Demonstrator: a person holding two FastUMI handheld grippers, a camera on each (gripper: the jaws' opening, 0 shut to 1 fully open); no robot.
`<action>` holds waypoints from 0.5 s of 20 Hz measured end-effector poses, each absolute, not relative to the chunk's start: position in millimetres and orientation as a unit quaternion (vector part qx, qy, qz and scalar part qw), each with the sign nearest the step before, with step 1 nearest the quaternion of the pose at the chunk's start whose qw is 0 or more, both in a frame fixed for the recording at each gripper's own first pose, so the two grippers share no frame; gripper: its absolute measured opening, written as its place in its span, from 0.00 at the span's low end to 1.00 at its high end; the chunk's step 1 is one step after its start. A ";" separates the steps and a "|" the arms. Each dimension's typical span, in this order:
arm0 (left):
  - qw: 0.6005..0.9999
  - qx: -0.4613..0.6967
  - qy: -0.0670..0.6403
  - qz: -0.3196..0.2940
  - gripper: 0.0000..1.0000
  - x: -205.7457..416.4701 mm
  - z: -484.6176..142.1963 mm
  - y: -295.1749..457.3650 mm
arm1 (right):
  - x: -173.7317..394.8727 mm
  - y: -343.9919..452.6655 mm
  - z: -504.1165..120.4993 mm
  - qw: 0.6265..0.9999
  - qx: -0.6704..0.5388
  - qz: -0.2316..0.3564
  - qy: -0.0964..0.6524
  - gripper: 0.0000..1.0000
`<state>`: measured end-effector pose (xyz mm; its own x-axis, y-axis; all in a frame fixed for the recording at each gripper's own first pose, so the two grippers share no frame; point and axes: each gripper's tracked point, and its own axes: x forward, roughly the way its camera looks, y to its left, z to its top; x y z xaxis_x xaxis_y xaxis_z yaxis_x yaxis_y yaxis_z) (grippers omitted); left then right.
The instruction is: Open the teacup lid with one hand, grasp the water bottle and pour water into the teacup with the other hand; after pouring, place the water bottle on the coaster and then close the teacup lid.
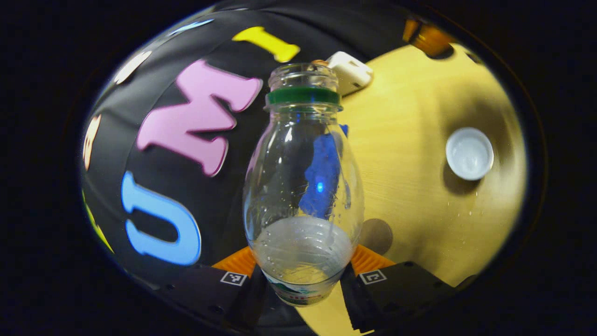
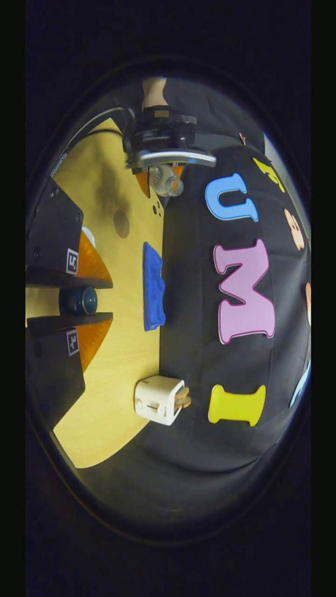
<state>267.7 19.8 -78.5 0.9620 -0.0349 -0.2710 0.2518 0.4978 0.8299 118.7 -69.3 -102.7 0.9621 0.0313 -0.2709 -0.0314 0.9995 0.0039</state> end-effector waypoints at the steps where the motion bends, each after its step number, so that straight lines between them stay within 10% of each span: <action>1: 0.882 0.453 0.108 -0.074 0.72 265.4 -73.8 24.7 | 122.4 -63.3 -103.4 0.990 -0.001 0.021 0.137 0.28; 10: 0.985 0.103 0.097 -0.102 0.72 293.2 -87.0 31.5 | 144.7 1.7 -134.2 0.989 -0.002 0.062 0.136 0.28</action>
<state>293.2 31.5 -87.0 0.9603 -0.1802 -0.2128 0.2204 0.9581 0.1831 144.7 1.7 -134.2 0.9551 0.1217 -0.2701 -0.1230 0.9923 0.0122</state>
